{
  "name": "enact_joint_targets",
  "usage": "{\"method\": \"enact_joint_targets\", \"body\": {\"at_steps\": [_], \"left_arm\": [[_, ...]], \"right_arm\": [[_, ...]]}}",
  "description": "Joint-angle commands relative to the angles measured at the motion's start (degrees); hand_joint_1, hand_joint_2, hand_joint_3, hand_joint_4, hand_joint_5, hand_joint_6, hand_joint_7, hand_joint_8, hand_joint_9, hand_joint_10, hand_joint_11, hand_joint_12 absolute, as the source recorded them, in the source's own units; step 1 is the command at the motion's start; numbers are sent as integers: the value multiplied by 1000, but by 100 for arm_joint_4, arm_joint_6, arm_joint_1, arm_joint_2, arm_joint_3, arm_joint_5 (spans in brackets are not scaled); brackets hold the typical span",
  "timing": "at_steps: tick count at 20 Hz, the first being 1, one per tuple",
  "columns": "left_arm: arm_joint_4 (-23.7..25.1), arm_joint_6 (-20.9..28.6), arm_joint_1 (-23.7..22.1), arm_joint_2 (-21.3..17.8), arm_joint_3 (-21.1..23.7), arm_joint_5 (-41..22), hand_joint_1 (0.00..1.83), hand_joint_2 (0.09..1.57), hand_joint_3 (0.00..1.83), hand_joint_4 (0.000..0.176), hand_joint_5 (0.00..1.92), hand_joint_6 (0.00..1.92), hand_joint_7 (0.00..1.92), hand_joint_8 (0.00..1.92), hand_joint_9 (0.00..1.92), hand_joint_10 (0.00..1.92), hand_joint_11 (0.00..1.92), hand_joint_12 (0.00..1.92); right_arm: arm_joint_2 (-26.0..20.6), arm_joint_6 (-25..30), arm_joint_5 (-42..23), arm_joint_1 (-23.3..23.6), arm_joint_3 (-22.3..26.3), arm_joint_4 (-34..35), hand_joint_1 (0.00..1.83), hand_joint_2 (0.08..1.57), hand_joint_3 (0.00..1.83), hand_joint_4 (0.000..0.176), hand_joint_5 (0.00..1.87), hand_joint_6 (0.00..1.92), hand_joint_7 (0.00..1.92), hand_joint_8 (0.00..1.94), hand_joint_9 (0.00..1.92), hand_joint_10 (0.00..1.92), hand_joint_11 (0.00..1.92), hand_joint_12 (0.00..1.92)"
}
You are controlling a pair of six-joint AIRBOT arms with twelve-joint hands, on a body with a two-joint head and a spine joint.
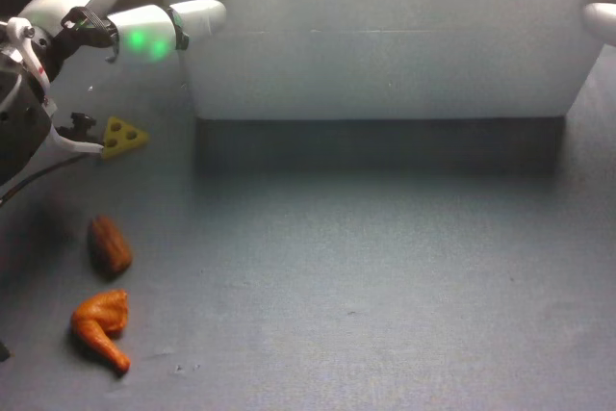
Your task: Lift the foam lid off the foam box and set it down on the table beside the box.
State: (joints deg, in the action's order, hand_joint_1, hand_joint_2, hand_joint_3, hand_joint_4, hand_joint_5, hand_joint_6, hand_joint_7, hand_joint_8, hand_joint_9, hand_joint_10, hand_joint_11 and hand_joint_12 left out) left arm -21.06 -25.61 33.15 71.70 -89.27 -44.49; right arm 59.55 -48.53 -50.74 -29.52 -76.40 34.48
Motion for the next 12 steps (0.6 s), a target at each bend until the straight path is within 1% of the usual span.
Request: {"method": "enact_joint_targets", "body": {"at_steps": [1,2,3,4,5,6,7,8,9,10,11,12], "left_arm": [[150,58,-60,5,-24,-702,453,1120,5,7,98,9,52,4,100,13,0,1045],[172,89,-46,6,-18,-735,465,1120,3,3,107,10,59,5,109,16,0,1053],[189,117,-30,-2,-2,-781,465,1120,3,3,107,10,59,5,109,16,0,1053],[206,134,-13,-27,35,-857,445,1099,0,10,96,3,34,1,58,7,0,974],[228,134,-9,-54,70,-909,445,1099,0,10,96,3,34,1,58,7,0,974],[257,134,-9,-90,117,-972,429,1093,0,14,101,3,38,2,67,12,0,1010],[287,134,-13,-130,166,-1048,431,1089,0,11,90,5,8,0,27,12,0,933],[336,134,-29,-168,214,-1127,460,1081,0,19,115,5,0,0,0,0,0,696],[377,134,-40,-194,251,-1185,460,1081,0,19,115,5,0,0,0,0,0,696],[417,134,-46,-220,284,-1247,445,1075,0,24,124,4,0,0,5,2,0,765],[456,134,-55,-243,317,-1293,426,1076,0,29,121,2,0,0,26,9,0,914],[481,134,-57,-271,355,-1355,439,1068,0,29,121,0,0,0,8,3,0,989]], "right_arm": [[-76,85,-792,74,-38,-123,544,1140,25,0,0,0,7,3,0,0,0,0],[-76,126,-828,74,-28,-139,533,1143,23,0,0,0,1,0,0,0,0,0],[-76,157,-873,74,-11,-165,533,1143,23,0,0,0,1,0,0,0,0,0],[-76,180,-936,74,27,-203,476,1158,23,0,19,8,17,7,24,11,0,0],[-76,185,-983,74,69,-231,476,1158,23,0,19,8,17,7,24,11,0,0],[-76,191,-1050,74,120,-277,468,1157,21,0,13,6,11,4,7,4,0,0],[-76,191,-1105,74,177,-334,466,1148,16,0,6,3,6,2,6,4,0,0],[-76,191,-1164,74,220,-383,472,1142,10,0,0,0,22,8,27,14,8,4],[-77,191,-1214,74,255,-416,472,1142,10,0,0,0,22,8,27,14,8,4],[-88,192,-1274,74,291,-457,433,1157,15,0,0,0,27,10,49,25,47,24],[-119,192,-1322,74,331,-482,452,1166,16,0,0,0,5,1,9,4,11,14],[-145,199,-1387,74,369,-504,468,1119,0,0,0,0,0,0,9,4,22,11]]}}
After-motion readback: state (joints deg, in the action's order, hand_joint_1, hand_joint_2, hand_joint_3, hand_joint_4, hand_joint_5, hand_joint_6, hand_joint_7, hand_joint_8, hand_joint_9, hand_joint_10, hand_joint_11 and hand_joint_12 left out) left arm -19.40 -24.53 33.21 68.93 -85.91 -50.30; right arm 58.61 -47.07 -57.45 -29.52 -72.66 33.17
